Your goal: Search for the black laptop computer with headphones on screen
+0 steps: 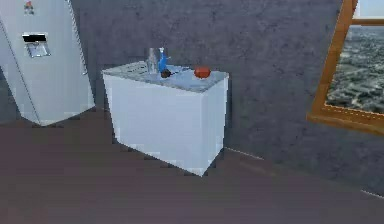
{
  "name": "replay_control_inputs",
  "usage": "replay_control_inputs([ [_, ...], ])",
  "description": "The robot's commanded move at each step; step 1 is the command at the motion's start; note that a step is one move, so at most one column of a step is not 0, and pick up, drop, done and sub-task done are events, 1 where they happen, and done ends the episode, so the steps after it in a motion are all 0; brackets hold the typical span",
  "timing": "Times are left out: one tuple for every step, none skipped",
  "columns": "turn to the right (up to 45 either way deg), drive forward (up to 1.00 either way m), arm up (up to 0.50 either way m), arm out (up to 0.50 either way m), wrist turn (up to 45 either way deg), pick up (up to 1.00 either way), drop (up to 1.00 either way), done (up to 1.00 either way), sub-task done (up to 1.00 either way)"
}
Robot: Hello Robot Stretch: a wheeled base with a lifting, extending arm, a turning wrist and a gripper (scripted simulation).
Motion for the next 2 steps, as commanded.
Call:
replay_control_inputs([
  [-45.0, 0.00, 0.00, 0.00, 0.0, 0.00, 0.00, 0.00, 0.00],
  [-45.0, 0.00, 0.00, 0.00, 0.0, 0.00, 0.00, 0.00, 0.00],
])
